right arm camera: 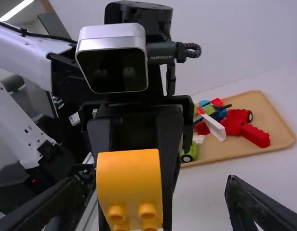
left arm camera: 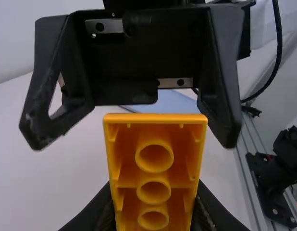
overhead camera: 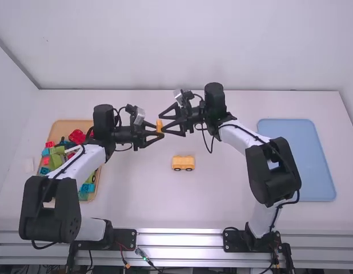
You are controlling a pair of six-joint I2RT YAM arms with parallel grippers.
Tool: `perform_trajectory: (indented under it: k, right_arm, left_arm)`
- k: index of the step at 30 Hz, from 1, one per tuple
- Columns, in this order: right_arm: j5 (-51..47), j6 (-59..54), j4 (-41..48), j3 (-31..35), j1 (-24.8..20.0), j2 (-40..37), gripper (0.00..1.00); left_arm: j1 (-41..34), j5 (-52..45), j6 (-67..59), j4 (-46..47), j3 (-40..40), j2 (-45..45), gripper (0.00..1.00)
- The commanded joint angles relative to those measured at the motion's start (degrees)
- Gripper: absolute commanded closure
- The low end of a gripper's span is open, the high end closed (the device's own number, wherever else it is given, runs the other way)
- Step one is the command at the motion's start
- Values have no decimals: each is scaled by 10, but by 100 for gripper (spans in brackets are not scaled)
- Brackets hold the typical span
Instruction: Assemble lego blocks to make yellow taxi
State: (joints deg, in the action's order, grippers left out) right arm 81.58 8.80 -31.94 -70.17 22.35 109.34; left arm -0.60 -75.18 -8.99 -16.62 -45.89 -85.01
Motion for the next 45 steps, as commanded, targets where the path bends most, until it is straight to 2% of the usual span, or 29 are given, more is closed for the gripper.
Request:
perform_trajectory:
  k: [1,3,5,14,20,23,25,27,28,29,34,37,39,40,44,45]
  right_arm:
    - [11,0,-8,-12,3,9,22]
    - [11,-1,-16,-12,8,9,25]
    - [11,-1,-24,-12,10,9,35]
    - [11,-2,-23,-12,13,9,62]
    - [11,-1,-24,-12,21,9,73]
    - [11,-1,-24,-12,21,9,77]
    - [11,0,-24,-12,21,9,80]
    - [10,0,-24,-12,21,9,81]
    - [7,0,-24,-12,20,9,82]
    - [-3,0,-23,-12,17,9,83]
    - [-76,1,-7,-12,-1,8,83]
    - [-163,-20,37,-12,-20,8,84]
    - [-258,-64,119,-12,-38,3,84]
    - [-272,-72,133,-12,-41,2,84]
    - [-416,-179,337,-24,-56,-24,84]
    - [-473,-228,428,-38,-56,-34,84]
  left_arm:
    - [2,-19,6,-2,2,-1,92]
    - [2,-17,6,-4,2,-1,92]
    - [2,-18,6,-7,2,-1,92]
    - [2,-8,7,-15,2,-1,92]
    - [2,12,23,-17,2,-1,89]
    - [2,13,21,-17,2,-1,78]
    - [2,15,19,-17,2,-1,65]
    - [2,25,22,-16,2,-1,37]
    - [2,39,28,-14,2,-1,16]
    - [2,62,45,-13,2,-1,1]
    - [3,125,84,-9,2,-1,1]
    - [3,161,79,1,2,-1,1]
    - [5,233,91,24,2,-1,1]
    - [6,241,97,31,2,-1,1]
    - [22,327,110,79,2,0,1]
    - [26,356,105,83,2,0,1]
